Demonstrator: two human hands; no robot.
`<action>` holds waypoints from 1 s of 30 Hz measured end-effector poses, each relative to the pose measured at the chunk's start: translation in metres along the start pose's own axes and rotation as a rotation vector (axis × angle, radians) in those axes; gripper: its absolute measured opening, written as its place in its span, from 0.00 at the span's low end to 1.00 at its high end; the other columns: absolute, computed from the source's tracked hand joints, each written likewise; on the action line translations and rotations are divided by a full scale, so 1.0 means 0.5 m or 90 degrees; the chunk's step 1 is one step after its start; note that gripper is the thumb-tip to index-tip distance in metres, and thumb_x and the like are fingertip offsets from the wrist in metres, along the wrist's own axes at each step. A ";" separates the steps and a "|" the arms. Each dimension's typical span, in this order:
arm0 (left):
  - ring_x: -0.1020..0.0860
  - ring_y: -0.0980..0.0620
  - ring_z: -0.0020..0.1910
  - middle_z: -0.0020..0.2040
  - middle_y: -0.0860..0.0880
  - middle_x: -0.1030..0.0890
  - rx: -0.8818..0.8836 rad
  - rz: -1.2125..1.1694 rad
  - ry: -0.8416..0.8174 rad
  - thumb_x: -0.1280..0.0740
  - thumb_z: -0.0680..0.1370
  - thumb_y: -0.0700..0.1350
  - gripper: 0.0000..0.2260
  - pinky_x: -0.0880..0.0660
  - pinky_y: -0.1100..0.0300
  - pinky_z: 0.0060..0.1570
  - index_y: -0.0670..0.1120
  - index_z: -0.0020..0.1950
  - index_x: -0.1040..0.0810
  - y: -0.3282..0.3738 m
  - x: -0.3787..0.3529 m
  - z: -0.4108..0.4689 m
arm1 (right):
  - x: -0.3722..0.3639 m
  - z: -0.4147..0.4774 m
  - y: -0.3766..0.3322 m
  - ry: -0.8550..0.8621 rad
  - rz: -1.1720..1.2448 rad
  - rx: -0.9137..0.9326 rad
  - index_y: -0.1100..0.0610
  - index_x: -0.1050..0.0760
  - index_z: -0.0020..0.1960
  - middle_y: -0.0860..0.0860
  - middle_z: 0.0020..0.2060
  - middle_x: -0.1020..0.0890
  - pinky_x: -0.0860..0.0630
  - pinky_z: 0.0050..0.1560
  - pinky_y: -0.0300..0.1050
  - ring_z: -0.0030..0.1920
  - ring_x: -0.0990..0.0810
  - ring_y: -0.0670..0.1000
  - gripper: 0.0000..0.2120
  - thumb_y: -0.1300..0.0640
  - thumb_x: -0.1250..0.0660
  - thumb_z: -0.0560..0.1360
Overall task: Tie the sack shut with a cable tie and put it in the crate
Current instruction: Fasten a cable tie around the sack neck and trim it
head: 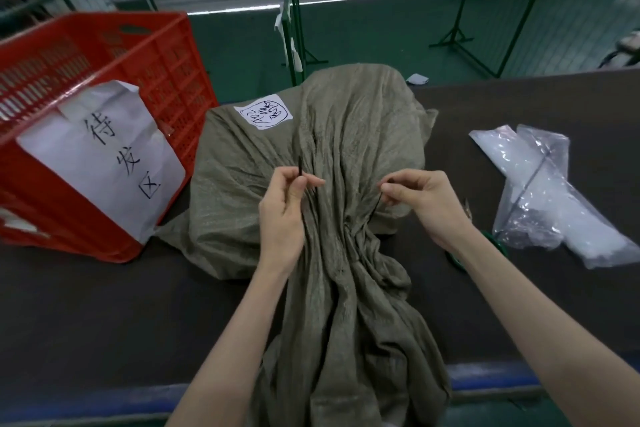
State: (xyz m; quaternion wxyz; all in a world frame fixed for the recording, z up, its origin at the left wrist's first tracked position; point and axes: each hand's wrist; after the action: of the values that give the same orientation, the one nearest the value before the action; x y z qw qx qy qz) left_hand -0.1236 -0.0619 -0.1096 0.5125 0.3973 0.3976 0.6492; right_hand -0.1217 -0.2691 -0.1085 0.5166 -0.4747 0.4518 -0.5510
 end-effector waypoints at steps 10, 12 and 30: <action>0.36 0.59 0.26 0.26 0.55 0.32 0.081 -0.120 -0.041 0.41 0.81 0.42 0.10 0.38 0.67 0.27 0.51 0.42 0.25 -0.010 -0.068 0.019 | -0.058 0.053 -0.029 0.062 0.103 0.022 0.58 0.19 0.50 0.47 0.24 0.23 0.38 0.22 0.31 0.20 0.32 0.42 0.08 0.66 0.36 0.76; 0.37 0.61 0.26 0.25 0.56 0.33 0.104 -0.149 -0.021 0.41 0.81 0.39 0.11 0.39 0.69 0.28 0.46 0.41 0.25 -0.009 -0.071 0.019 | -0.064 0.057 -0.021 0.050 0.139 0.007 0.54 0.19 0.52 0.48 0.28 0.24 0.38 0.25 0.32 0.24 0.32 0.43 0.11 0.65 0.38 0.78; 0.34 0.64 0.20 0.20 0.57 0.29 0.207 -0.254 -0.041 0.41 0.79 0.33 0.12 0.39 0.74 0.24 0.43 0.36 0.30 0.029 -0.071 0.022 | -0.069 0.043 -0.029 -0.073 0.231 -0.098 0.59 0.26 0.39 0.50 0.26 0.22 0.44 0.25 0.36 0.23 0.37 0.44 0.07 0.67 0.35 0.74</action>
State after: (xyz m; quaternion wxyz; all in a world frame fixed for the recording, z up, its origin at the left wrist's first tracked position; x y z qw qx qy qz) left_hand -0.1127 -0.0979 -0.0960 0.5719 0.4088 0.5508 0.4499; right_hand -0.1019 -0.2339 -0.0930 0.5946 -0.4541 0.5405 -0.3849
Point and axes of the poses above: each hand's wrist, its own z-axis towards the middle knuckle, its own x-axis out of the back of the hand, y = z × x
